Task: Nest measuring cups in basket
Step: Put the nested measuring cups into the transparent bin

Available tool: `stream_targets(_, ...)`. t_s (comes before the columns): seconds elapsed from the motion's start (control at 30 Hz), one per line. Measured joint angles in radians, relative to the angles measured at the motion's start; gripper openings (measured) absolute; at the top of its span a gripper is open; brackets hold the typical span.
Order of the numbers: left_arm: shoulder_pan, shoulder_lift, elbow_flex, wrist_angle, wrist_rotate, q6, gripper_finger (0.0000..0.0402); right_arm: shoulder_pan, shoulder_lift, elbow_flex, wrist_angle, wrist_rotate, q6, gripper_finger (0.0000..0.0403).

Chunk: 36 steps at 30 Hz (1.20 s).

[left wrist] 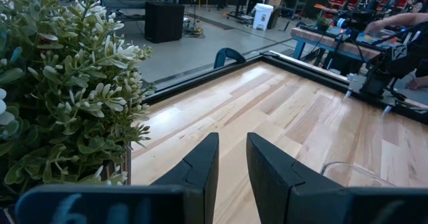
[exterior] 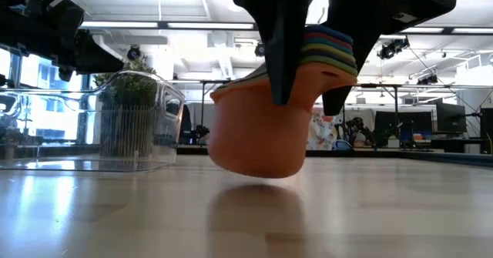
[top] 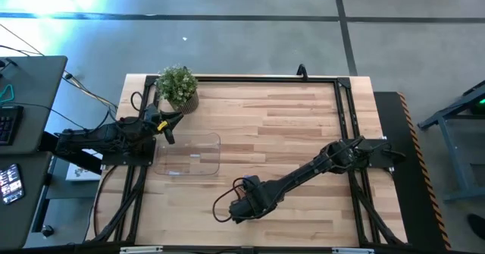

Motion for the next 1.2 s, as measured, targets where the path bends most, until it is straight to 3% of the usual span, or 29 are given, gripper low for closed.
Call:
stream_targets(0.87,0.0,0.0,0.0,0.0,0.0,0.0,0.0067,-0.037,0.024,0.0,0.028,-0.139,-0.014,0.0122)
stream_targets(1.03,0.0,0.0,0.0,0.0,0.0,0.0,0.0067,-0.056,0.026,0.0,0.025,-0.166,-0.01,0.0166)
stream_targets(1.2,0.0,0.0,0.0,0.0,0.0,0.0,0.0067,-0.063,0.032,-0.001,0.031,-0.166,-0.036,0.0131)
